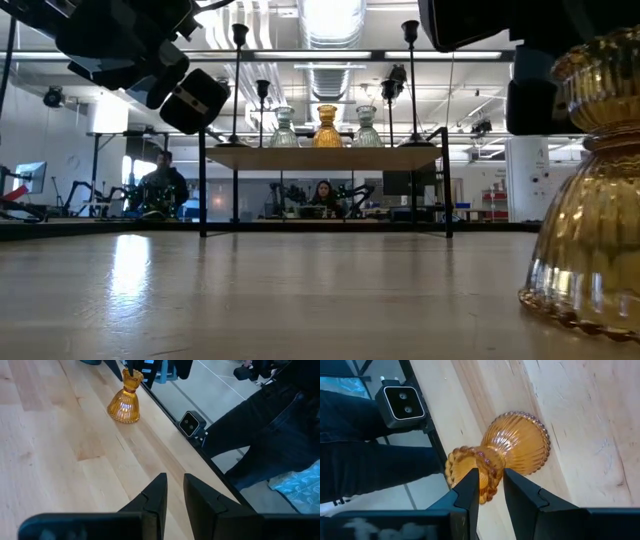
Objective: Pick & Place candle stick holders
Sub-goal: Put the orange glass candle holder on the shelf
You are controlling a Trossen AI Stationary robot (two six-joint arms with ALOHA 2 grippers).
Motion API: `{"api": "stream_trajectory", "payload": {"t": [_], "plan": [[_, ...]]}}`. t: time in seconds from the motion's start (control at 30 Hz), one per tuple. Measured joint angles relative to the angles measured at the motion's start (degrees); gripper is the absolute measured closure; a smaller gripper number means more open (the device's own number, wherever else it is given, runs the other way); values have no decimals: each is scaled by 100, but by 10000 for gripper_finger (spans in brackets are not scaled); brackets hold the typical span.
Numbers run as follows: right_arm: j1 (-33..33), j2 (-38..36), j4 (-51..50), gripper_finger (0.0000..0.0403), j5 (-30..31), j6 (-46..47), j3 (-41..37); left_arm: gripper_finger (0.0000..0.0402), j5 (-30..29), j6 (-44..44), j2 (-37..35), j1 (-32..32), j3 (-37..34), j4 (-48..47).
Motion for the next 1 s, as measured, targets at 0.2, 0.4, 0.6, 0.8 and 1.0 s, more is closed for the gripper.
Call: {"api": "stream_trajectory", "payload": {"t": [0.2, 0.4, 0.6, 0.8, 1.0], "plan": [[-4, -4, 267, 342, -2, -15, -177, 335, 0, -26, 0, 0, -2, 29], [-26, -22, 336, 384, -26, -179, -184, 335, -8, -38, 0, 0, -7, 111], [-125, -53, 219, 388, -120, -351, -171, 335, -171, -298, 0, 0, -6, 481], [-524, -343, -432, 389, -300, -721, -164, 335, -1043, -697, 1, 4, 164, 479], [-1161, -592, -731, 389, -309, -1076, 139, 334, -1783, -543, 185, -2, 631, 404]]}}
